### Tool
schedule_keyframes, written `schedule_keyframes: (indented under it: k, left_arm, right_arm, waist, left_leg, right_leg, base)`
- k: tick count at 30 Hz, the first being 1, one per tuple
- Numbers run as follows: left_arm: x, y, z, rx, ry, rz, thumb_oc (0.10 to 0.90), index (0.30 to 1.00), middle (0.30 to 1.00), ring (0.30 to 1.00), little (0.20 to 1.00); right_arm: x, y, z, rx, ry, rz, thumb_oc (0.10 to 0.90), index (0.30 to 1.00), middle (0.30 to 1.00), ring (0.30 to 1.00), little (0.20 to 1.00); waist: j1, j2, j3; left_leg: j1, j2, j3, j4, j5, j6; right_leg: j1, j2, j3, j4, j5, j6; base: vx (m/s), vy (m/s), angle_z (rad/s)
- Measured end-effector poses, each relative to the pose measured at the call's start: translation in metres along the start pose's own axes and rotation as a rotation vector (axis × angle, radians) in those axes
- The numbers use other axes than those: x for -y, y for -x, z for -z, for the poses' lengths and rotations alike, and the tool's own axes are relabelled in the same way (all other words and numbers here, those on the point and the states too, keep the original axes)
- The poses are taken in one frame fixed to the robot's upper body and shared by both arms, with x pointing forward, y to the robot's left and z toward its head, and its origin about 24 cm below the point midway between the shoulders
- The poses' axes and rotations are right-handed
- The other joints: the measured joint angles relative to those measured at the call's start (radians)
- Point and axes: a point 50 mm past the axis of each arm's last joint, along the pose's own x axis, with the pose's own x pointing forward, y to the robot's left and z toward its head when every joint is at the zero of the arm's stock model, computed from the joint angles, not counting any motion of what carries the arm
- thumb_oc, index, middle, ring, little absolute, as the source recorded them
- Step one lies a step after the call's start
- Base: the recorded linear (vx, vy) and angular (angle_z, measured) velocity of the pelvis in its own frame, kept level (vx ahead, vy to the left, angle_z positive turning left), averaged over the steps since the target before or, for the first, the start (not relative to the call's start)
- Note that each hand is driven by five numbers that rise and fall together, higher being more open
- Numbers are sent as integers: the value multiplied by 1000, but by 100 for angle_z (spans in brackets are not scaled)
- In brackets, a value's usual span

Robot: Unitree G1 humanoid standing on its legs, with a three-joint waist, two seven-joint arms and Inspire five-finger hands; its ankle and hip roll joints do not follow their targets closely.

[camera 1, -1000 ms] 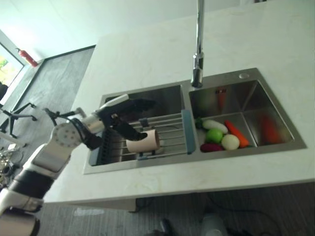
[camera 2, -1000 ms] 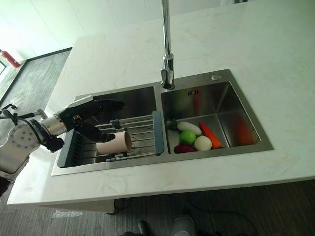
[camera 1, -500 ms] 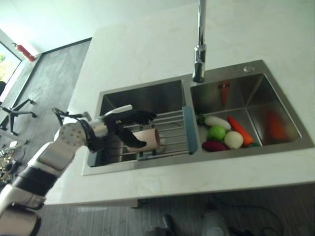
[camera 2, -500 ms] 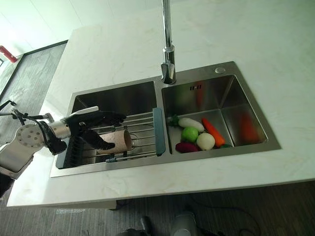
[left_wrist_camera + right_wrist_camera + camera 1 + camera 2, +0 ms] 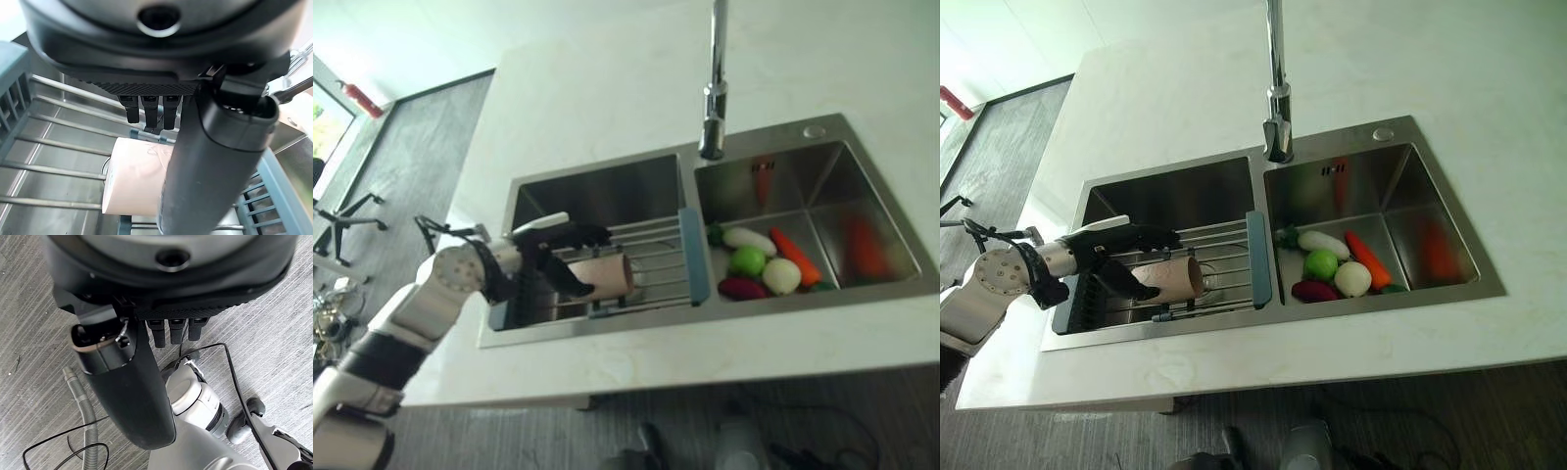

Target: Place the dishes in the dishwasher.

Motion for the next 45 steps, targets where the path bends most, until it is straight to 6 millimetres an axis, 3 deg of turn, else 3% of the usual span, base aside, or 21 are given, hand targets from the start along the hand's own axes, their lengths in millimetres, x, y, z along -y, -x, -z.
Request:
schedule_keyframes:
  k: [9,21,22,23,30,39,42,45]
  left_arm:
    - [-18,-6,-32,69,-83,-27,800,900,900,900,900]
    - [-27,-10,-48,55,-197,-46,800,900,900,900,900]
    - [-28,-10,-50,51,-218,-51,574,561,561,561,561]
    - [-29,-10,-51,53,-229,-53,400,300,300,300,300]
    - [-38,-8,-64,78,-356,-117,400,300,300,300,300]
    - [-33,-8,-71,135,-456,-138,400,300,300,300,300]
    - [-23,-7,-60,140,-419,-209,400,300,300,300,300]
    - [-18,13,-38,187,-331,-445,400,300,300,300,300]
  right_arm:
    - [-15,-4,-31,86,-4,-50,800,900,900,900,900]
    - [-20,-6,-35,92,-11,-68,800,900,900,900,900]
    - [-21,-6,-37,95,-3,-70,800,900,900,900,900]
    - [-22,-6,-38,99,-1,-72,800,900,900,900,900]
    - [-34,-6,-58,182,13,-112,800,900,900,900,900]
    - [-40,-6,-58,188,35,-123,800,900,900,900,900]
    - [-47,-8,-47,157,30,-128,800,900,900,900,900]
    - [-59,-10,-5,27,66,-133,800,900,900,900,900]
  waist:
    - [-24,2,79]
    - [-21,13,91]
    - [-22,12,94]
    - [-22,12,97]
    - [-21,5,116]
    - [-24,-11,125]
    - [-4,-40,105]
    - [55,-105,-3]
  left_leg:
    - [-66,-2,4,22,4,7]
    - [-89,-19,8,20,10,16]
    - [-90,-19,8,20,11,17]
    - [-91,-20,8,21,11,17]
    - [-120,-20,8,36,15,21]
    - [-109,-13,4,36,18,24]
    - [-62,-1,-2,30,16,20]
    - [-15,33,-40,13,20,-11]
  right_leg:
    - [-64,-4,5,15,18,3]
    - [-93,-17,20,16,23,10]
    - [-94,-17,20,16,26,12]
    - [-96,-17,21,17,26,12]
    - [-119,-18,24,18,34,11]
    - [-98,-17,5,11,50,9]
    - [-41,-7,-9,-5,48,6]
    - [30,10,-79,-19,30,-23]
  base:
    - [-59,-2,-1]
    - [-40,2,-1]
    - [-65,-12,0]
    - [-54,-12,0]
    - [-44,-4,0]
    - [-42,-22,1]
    - [-10,-109,6]
    - [12,-188,28]
